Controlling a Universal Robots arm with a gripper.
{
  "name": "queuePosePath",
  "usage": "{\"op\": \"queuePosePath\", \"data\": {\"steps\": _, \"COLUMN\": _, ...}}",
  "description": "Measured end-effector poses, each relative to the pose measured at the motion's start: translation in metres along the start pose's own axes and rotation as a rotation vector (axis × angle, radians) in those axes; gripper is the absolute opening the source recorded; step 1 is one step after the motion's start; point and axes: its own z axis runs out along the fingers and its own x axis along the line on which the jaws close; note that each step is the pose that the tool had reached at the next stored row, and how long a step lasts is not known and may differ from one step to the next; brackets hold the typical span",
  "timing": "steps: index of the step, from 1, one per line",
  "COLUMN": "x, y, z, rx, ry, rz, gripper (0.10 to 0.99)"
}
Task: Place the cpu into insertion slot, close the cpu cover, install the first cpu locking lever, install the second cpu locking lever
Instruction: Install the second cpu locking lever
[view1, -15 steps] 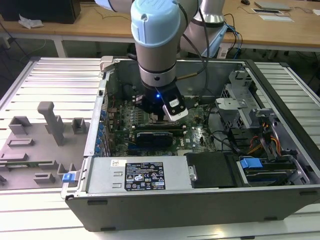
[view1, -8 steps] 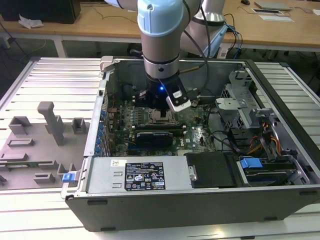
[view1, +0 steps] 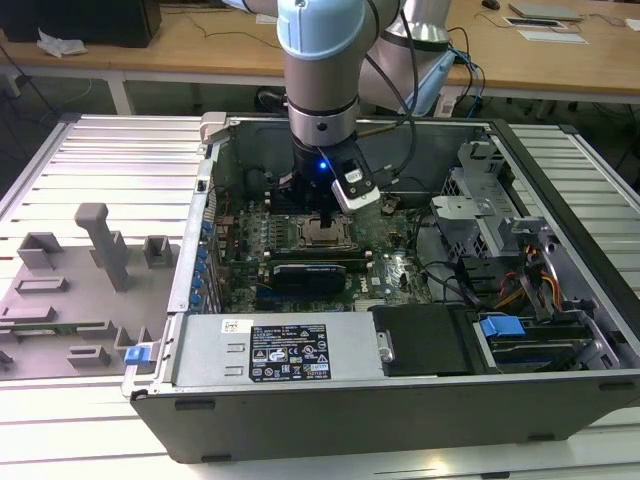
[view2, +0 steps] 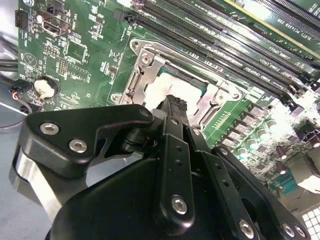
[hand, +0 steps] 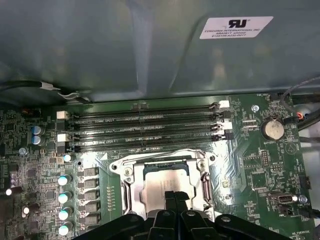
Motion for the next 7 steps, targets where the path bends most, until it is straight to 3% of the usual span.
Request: {"op": "queuePosePath", "data": {"steps": 7, "x": 0.0, "y": 0.0, "z": 0.0, "rx": 0.002, "ry": -0.0002, "rz": 0.0, "gripper": 0.106}}
